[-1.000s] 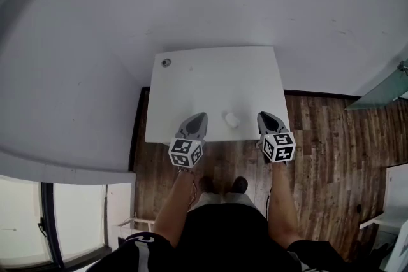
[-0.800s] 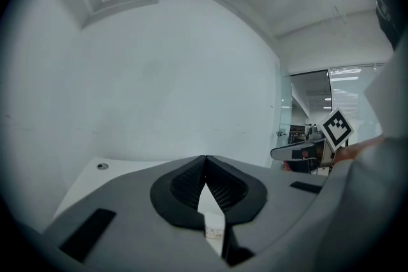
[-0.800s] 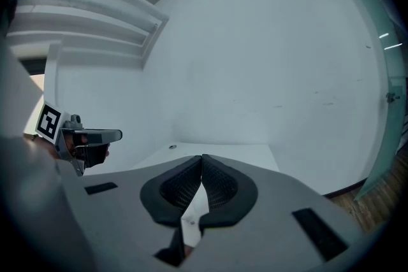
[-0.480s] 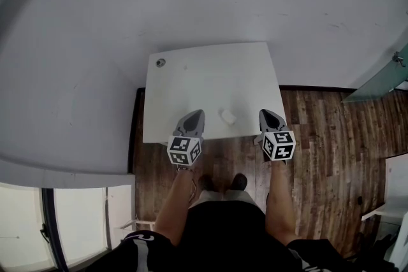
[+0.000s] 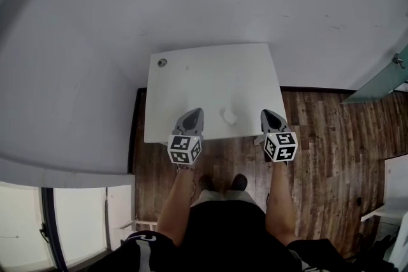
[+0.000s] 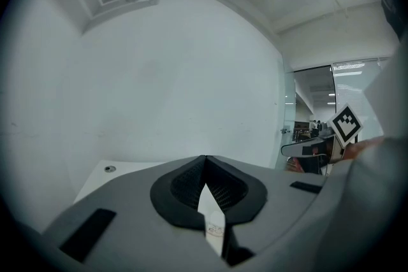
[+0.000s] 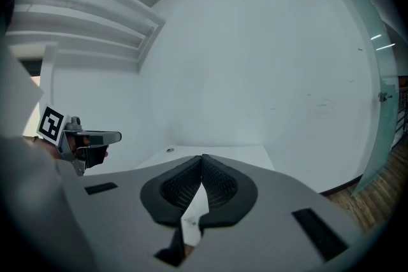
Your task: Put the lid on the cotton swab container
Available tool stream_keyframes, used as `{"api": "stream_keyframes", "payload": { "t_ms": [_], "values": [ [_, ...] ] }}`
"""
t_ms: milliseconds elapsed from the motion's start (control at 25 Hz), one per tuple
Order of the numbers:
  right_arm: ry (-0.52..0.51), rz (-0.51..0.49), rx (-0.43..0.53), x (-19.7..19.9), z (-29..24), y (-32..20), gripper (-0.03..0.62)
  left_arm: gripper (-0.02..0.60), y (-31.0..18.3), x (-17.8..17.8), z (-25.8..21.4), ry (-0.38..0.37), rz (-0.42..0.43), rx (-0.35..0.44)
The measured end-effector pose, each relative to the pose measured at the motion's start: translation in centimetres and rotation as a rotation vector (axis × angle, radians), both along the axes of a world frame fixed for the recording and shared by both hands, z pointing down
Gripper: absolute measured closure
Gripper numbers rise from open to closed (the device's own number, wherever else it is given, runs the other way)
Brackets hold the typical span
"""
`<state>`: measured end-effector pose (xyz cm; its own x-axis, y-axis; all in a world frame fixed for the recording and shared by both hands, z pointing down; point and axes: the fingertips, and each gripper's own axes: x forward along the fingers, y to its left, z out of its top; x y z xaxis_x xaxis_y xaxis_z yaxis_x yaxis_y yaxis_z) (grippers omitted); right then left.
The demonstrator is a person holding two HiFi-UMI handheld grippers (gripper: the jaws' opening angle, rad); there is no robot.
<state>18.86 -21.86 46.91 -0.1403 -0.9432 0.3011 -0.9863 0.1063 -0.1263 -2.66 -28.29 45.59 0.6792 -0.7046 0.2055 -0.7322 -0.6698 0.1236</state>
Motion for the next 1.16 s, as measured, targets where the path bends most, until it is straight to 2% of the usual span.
{"api": "stream_keyframes", "payload": {
  "t_ms": [880, 1160],
  "values": [
    [-0.001, 0.000, -0.018, -1.8, -0.5, -2.2, 0.582, 0.555, -0.9, -0.2, 0.1, -0.023, 0.026, -0.027],
    [0.026, -0.014, -0.009, -2.2, -1.2, -3.8, 0.582, 0.555, -2.1, -0.5, -0.5, -0.002, 0.007, -0.012]
  ]
}}
